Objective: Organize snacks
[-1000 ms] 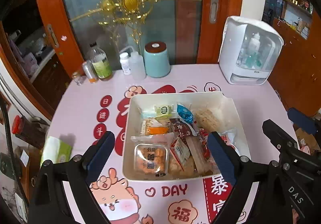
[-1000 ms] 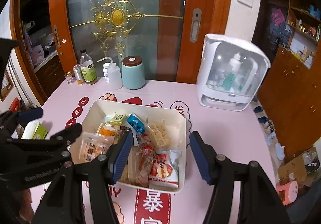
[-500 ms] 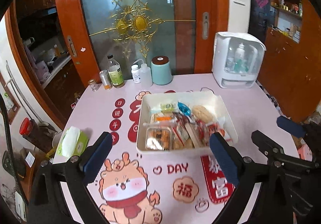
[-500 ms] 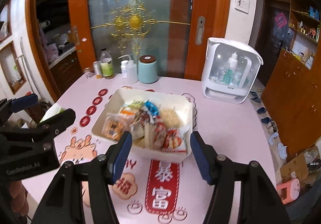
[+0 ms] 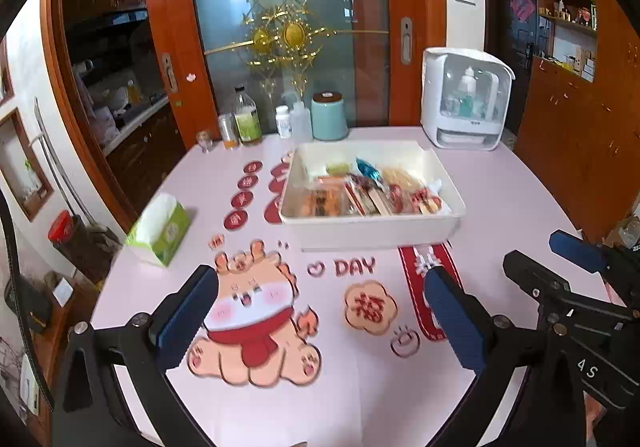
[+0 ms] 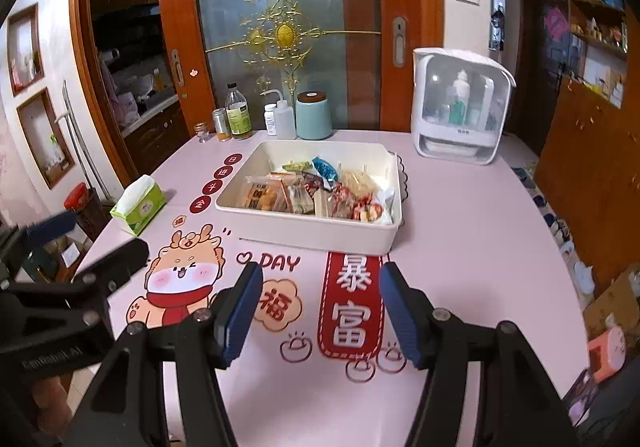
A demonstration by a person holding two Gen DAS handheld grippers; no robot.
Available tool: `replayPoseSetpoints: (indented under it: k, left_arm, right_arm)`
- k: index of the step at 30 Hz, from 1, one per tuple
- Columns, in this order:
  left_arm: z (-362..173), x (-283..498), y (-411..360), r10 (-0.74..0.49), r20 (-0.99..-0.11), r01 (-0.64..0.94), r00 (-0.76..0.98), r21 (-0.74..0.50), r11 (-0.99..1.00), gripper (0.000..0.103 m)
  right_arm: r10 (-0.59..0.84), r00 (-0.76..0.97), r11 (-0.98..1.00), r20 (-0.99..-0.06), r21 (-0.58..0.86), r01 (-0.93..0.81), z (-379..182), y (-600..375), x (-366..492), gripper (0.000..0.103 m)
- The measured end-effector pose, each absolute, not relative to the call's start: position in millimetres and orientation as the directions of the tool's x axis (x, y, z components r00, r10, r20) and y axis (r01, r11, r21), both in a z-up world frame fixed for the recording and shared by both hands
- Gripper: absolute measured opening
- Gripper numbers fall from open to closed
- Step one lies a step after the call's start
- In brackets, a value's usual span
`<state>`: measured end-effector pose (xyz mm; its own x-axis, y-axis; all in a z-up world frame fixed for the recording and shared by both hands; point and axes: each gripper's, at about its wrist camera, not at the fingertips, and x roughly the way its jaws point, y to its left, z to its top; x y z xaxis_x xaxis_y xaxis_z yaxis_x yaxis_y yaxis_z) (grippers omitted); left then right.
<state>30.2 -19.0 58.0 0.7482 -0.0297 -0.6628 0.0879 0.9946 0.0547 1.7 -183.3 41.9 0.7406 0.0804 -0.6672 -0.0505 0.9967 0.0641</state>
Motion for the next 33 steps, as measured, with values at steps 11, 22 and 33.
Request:
replayPoseSetpoints:
  k: [11,22,33]
  left_arm:
    - [30.2,-11.0,-24.2,-0.067,-0.677,0.103,0.733,0.013,0.995,0.102]
    - [9.7,-32.0,-19.0,-0.036,-0.664,0.081,0.747,0.037,0.996,0.102]
    - [-3.2,-26.7,-10.2,-0.028,-0.704,0.059,0.71,0.02,0.998,0.102]
  right_arm:
    - [0.078,0.748,0.987,-0.659,0.158,0.037,13.5,-195.1,-46.1,0.061]
    - [0.008,0.731,0.99,-0.683,0.109,0.091,-4.6,-181.9,-69.0,0.063]
    - [-0.022,0.745,0.992,-0.667,0.08,0.1,-6.2,-176.6,-73.4,0.064]
